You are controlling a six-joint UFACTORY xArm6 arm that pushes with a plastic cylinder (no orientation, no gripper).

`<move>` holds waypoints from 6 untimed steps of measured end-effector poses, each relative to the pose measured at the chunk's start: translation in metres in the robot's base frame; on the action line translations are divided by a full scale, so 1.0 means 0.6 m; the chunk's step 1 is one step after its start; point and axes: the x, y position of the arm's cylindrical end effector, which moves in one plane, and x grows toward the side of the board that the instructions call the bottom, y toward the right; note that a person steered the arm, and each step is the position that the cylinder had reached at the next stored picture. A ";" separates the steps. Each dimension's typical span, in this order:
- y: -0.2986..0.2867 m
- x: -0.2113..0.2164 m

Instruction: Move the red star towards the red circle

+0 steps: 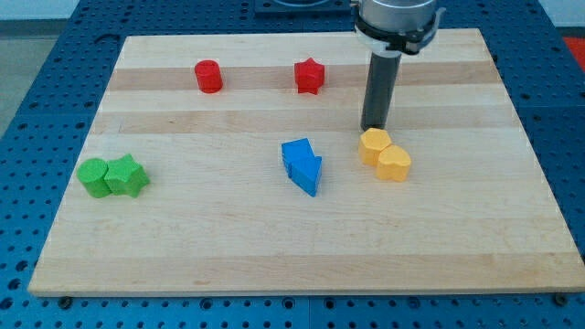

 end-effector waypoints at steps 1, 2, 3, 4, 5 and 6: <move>0.007 -0.087; -0.011 -0.152; -0.112 -0.154; -0.219 -0.154; -0.208 -0.157; -0.170 -0.155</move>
